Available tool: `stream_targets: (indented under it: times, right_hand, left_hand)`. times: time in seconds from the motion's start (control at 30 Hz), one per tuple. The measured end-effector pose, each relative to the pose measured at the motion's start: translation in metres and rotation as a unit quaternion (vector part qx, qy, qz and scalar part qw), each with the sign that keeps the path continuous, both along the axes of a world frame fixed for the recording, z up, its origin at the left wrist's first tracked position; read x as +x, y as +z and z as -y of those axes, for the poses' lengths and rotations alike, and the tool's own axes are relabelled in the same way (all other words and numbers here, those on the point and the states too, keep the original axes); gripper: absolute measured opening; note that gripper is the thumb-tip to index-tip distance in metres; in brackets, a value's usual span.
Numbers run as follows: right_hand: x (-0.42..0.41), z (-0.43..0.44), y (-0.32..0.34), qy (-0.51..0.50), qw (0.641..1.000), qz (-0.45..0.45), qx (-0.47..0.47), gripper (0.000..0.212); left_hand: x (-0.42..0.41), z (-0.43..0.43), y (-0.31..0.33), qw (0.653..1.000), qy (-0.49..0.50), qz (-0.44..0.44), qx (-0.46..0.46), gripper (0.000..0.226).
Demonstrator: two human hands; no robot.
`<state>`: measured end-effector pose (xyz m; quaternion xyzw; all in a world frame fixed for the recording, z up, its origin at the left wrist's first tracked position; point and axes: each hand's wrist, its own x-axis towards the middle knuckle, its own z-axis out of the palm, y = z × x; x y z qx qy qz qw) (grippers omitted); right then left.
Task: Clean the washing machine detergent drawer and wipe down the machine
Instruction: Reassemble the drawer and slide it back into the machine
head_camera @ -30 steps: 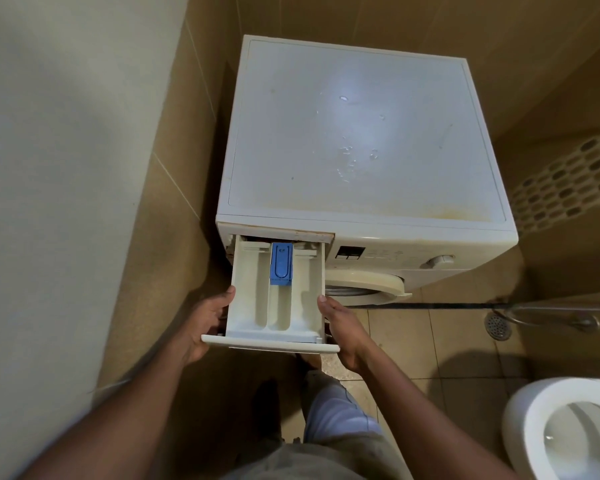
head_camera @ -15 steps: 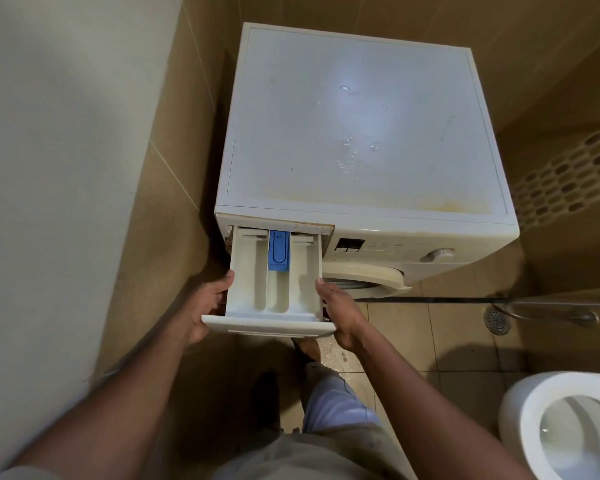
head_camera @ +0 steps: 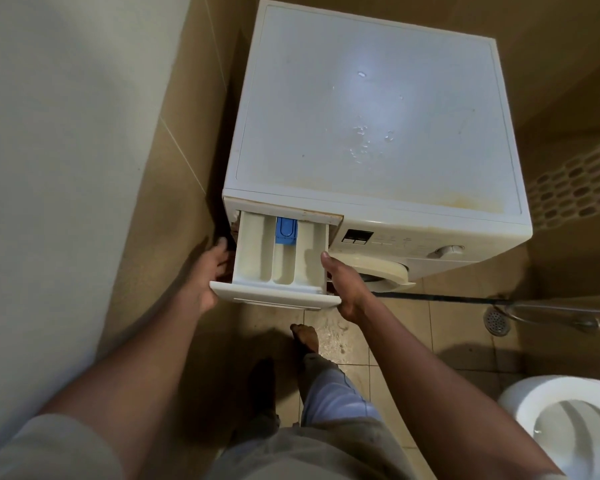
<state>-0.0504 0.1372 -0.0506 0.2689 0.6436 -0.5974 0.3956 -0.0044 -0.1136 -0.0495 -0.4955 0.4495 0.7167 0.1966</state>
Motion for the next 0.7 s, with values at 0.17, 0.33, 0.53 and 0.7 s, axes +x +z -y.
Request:
stream_targets:
  times: [0.17, 0.33, 0.53, 0.7]
  right_hand:
    - [0.028, -0.001, 0.0, -0.23, 0.973, -0.012, -0.027, 0.025]
    - [0.09, 0.012, -0.004, -0.343, 0.934, 0.038, 0.091, 0.014]
    - [0.128, 0.048, 0.019, -0.171, 0.967, 0.031, -0.186, 0.044]
    - [0.107, 0.063, 0.036, -0.277, 0.937, 0.062, -0.205, 0.061]
  left_hand:
    - [0.034, -0.026, -0.004, 0.974, 0.227, -0.002, -0.009, 0.055]
    - [0.072, -0.08, -0.007, 0.974, 0.223, 0.0, -0.048, 0.077]
    - [0.073, -0.108, 0.021, 0.972, 0.215, -0.087, 0.05, 0.078]
    - [0.059, -0.103, 0.034, 0.977, 0.204, -0.047, 0.03, 0.058]
